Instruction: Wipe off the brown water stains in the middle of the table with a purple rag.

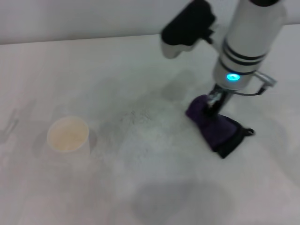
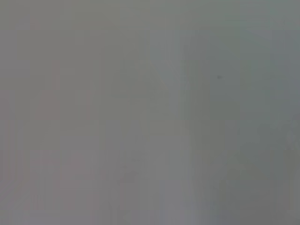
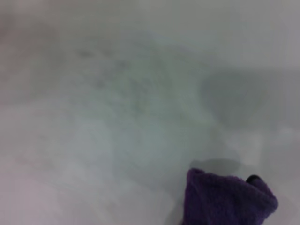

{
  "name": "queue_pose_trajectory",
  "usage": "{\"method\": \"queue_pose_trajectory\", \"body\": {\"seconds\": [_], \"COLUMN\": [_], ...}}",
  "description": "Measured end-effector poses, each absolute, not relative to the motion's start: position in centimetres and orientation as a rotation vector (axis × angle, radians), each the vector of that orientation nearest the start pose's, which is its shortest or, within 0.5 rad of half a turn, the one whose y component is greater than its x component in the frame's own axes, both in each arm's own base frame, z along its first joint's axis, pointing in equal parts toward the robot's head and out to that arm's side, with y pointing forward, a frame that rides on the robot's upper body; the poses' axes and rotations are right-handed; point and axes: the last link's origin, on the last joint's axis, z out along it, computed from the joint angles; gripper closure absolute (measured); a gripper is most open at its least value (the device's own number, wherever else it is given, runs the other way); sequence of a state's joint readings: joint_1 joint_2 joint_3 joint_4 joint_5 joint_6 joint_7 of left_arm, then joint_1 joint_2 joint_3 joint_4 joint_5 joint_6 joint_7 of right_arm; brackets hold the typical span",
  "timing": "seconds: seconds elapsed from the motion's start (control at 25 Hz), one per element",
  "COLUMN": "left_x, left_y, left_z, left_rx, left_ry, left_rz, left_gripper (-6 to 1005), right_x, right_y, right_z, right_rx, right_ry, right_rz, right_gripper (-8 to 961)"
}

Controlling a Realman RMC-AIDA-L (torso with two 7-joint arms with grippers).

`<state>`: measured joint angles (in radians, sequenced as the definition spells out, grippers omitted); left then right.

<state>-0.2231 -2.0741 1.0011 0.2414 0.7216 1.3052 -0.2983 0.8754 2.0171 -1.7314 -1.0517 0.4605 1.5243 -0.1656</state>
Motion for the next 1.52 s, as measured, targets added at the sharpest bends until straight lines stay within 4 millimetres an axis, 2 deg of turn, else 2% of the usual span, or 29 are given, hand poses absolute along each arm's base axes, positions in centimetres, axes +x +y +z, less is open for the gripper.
{"method": "queue_pose_trajectory", "body": {"seconds": [0.32,0.56,0.8,1.2,1.4,1.52], "left_x": [-36.5,-36.5,-36.5,-36.7,-36.7,-36.6], "left_y": [27.6,27.7,27.7,27.6,27.6,27.6], "left_z": [2.2,2.1,2.1,2.0,1.9,1.9], "left_rx": [-1.722,-1.729,-1.731,-1.733,-1.733,-1.734], "left_ry": [-0.364,-0.364,-0.363,-0.372,-0.376,-0.373], "left_rz": [-0.622,-0.616,-0.615,-0.607,-0.604,-0.612], "left_gripper": [113,114,114,113,113,113], "right_x": [21.2,22.9,23.7,23.9,24.1,25.1], "right_y": [36.9,36.6,36.7,37.2,38.3,39.2], "right_z": [-1.2,-0.1,0.5,1.5,3.8,5.9], "right_rx": [-2.242,-2.211,-2.215,-2.238,-2.256,-2.258], "right_ry": [1.145,1.192,1.207,1.205,1.231,1.236], "right_rz": [-0.944,-0.929,-0.896,-0.818,-0.625,-0.405], "right_gripper": [831,815,798,751,643,621]}}
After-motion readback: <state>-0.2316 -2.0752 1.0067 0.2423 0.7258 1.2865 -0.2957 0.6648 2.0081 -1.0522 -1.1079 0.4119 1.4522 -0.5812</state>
